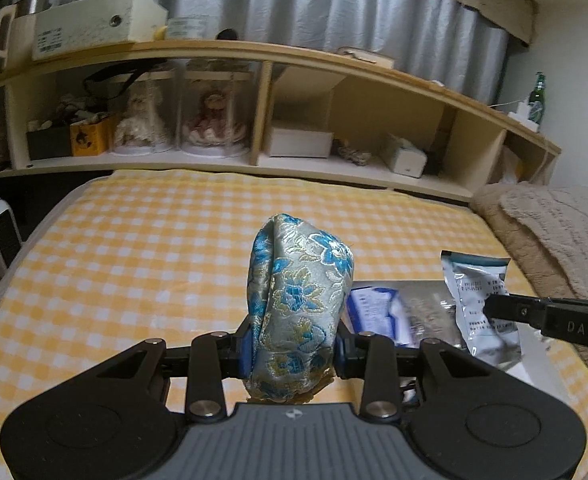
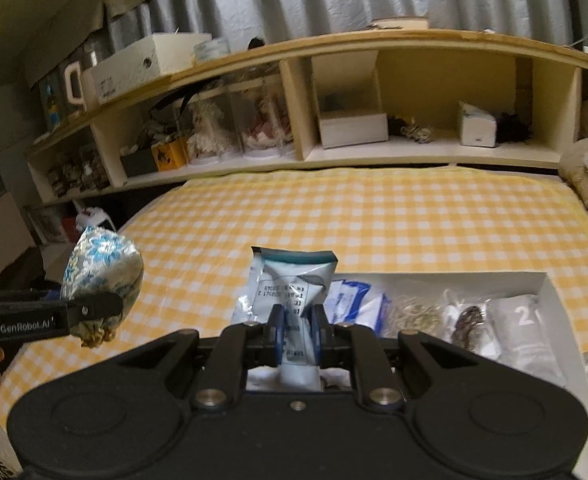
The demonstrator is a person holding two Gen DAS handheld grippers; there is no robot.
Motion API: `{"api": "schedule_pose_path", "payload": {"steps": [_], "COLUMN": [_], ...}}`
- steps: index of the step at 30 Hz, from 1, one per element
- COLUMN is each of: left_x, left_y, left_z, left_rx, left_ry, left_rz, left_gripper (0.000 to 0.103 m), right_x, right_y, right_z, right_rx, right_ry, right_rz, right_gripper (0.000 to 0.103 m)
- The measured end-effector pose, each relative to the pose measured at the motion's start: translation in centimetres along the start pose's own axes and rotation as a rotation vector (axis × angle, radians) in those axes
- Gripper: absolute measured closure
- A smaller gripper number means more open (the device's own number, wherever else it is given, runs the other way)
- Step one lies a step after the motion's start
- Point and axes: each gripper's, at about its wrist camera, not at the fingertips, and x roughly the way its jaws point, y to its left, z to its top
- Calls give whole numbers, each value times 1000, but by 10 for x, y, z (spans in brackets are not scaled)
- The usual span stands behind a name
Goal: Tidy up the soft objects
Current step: 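Lift and carry the floral pouch and sachet over the white box, then lower both items into the white box and open both tools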
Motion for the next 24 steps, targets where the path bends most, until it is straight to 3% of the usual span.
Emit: {"api": "schedule_pose_path", "payload": {"steps": [16, 24], "left_x": [30, 76], "left_y": [-114, -160], "left_z": [-8, -37], "left_rx": [49, -12], "left_ry": [62, 229], "left_rz": [-209, -342], "left_gripper": [64, 64], "right_x": [-53, -50], "right_y": [-94, -139], "right_z": [-6, -13], "right_rx": [79, 140], "right_ry": [-21, 36], "right_rz": [-124, -144], "right_gripper": [89, 89]}}
